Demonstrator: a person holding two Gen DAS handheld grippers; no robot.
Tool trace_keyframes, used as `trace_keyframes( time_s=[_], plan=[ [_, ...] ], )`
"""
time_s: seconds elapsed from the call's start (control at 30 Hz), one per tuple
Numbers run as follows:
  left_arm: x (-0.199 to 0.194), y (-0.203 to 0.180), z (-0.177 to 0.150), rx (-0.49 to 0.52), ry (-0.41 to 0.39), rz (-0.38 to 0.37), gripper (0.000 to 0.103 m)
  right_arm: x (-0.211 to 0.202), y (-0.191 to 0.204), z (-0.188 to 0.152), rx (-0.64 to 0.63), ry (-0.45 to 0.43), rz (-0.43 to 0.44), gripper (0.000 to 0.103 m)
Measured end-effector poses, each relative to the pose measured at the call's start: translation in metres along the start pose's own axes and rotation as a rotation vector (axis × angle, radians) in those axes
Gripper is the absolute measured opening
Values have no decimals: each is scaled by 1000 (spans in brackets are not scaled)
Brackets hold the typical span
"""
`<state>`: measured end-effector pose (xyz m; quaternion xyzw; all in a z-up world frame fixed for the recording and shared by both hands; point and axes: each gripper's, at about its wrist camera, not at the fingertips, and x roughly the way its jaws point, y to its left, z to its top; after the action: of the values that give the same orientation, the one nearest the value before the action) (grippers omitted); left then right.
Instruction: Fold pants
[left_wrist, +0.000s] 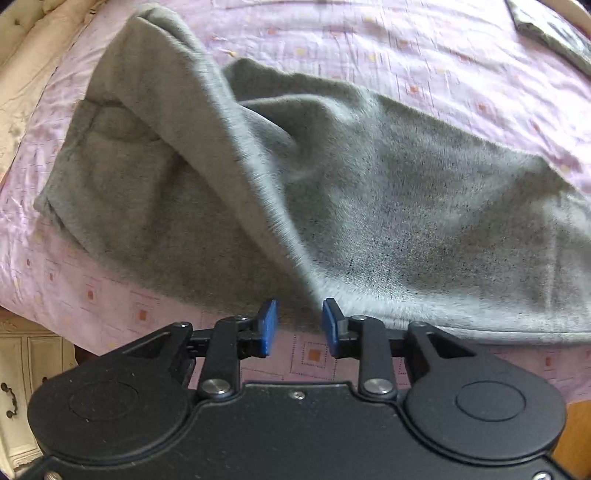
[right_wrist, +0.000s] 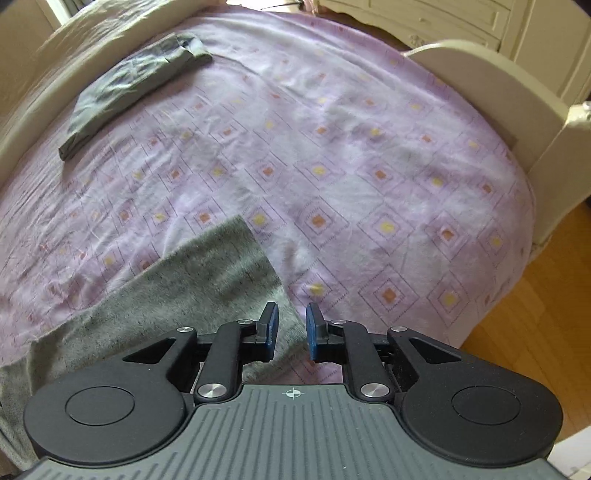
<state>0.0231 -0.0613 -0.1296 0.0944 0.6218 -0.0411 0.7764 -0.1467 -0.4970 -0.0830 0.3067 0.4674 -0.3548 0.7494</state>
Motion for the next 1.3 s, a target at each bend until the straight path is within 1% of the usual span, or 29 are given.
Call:
trace_keyframes(
  time_s=[0.1,0.2,0.33,0.4,0.53,0.6,0.63,0.7,0.83,0.9,0.97,1.1,1.2,1.3],
  plan=[
    [-16,19,-1,-19,-33,-1,40,-9,24,3,-67,-29,50,16],
    [-23,45,6,-39,-54,14,40,-13,61,0,-144,-22,119,16],
    [-17,84,24,-44,-58,70,40,-13,122,-14,-242,23,253,16],
    [-10,106,38,-41,-57,98,40,-13,159,-27,-303,54,302,17],
    [4,151,71,-27,-57,102,40,-14,232,-58,-388,109,381,17],
    [13,172,87,-10,-55,105,40,-16,269,-74,-414,132,407,19],
    [17,182,95,-4,-56,103,40,-16,287,-81,-426,142,420,23],
    [27,202,112,7,-54,92,40,-16,324,-95,-442,158,443,28],
    [46,238,146,45,-44,87,40,-16,399,-116,-477,164,483,28],
    [56,252,161,60,-36,83,40,-15,431,-124,-493,160,495,28],
    [67,265,176,76,-26,64,40,-13,460,-131,-507,153,509,28],
    [88,281,202,103,-11,64,40,-6,509,-140,-543,152,522,28],
    [103,290,216,88,20,19,40,0,541,-146,-589,165,528,28],
    [113,294,221,83,47,-8,40,9,567,-146,-619,189,550,28]
  ],
)
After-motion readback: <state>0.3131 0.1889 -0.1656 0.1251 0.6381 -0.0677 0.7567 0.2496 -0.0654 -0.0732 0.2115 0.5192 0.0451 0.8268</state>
